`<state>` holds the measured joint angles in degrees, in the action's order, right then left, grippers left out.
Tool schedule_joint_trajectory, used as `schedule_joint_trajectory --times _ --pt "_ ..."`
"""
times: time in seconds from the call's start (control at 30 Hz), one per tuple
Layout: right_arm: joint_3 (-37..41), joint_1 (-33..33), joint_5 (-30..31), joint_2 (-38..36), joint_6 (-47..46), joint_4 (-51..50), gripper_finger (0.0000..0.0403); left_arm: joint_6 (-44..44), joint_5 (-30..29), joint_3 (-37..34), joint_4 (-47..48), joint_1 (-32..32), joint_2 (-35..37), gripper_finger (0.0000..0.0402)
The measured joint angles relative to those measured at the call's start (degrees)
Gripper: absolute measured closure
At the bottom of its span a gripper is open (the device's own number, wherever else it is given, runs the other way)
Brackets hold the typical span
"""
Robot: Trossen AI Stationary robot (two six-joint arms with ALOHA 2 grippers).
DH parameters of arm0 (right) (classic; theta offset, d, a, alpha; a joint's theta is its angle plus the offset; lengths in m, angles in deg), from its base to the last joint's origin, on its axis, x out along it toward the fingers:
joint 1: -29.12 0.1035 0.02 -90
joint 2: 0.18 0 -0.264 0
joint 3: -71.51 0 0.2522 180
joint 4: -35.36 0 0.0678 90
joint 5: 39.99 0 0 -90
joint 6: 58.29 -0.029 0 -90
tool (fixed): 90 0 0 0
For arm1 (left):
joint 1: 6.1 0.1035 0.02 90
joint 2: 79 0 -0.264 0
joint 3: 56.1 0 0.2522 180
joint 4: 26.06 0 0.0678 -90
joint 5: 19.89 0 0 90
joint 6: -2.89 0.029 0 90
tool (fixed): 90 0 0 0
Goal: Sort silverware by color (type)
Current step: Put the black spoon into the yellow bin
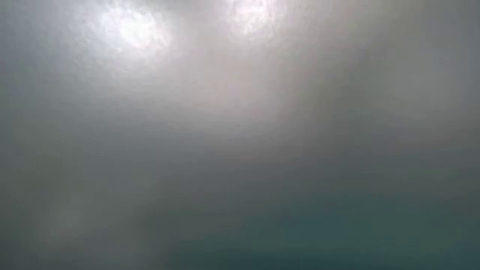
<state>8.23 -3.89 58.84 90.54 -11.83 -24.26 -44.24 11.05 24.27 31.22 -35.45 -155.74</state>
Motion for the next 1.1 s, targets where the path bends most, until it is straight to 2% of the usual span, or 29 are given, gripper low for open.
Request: schedule_joint_trajectory --times 0.1,0.27,0.4,0.5,0.6,0.73,0.83,0.93,1.0,1.1 --pt "-0.3 0.0 -0.3 0.0 -3.6 -0.3 0.0386 0.1 -0.7 0.0 0.1 0.0 0.0 0.0285" --pt "-3.7 0.0 -1.7 0.1 -13.0 -4.2 0.0392 0.2 -1.9 0.0 0.3 0.2 0.0 0.0285" --pt "-9.0 0.0 -9.5 -2.1 -20.6 -5.0 0.0392 -1.0 -1.9 -0.2 0.6 1.4 0.0 0.0285" --pt "-12.3 0.3 -18.0 -4.1 -25.9 -3.4 0.0392 -6.4 -1.0 -1.4 0.6 3.0 0.0 0.0285" --pt "-15.4 1.1 -24.4 -6.9 -31.9 3.0 0.0393 -9.9 0.3 -3.6 -0.5 4.2 0.0 0.0285" --pt "-17.5 3.3 -28.0 -10.0 -40.7 16.5 0.0393 -10.3 0.5 -8.2 -5.2 5.7 0.0 0.0285" --pt "-17.6 5.6 -28.3 -12.1 -48.3 30.0 0.0393 -8.9 -0.2 -12.0 -10.4 7.0 0.0 0.0285" --pt "-17.4 8.1 -28.3 -12.5 -54.5 42.8 0.0393 -4.5 -4.2 -15.5 -17.8 8.6 -0.1 0.0285" --pt "-17.3 9.8 -27.2 -12.0 -57.7 48.5 0.0393 -1.5 -6.1 -17.5 -23.8 10.0 -0.1 0.0285" --pt "-17.5 12.2 -25.5 -10.5 -58.4 54.1 0.0393 3.4 -4.0 -19.4 -31.0 12.3 -0.1 0.0285"
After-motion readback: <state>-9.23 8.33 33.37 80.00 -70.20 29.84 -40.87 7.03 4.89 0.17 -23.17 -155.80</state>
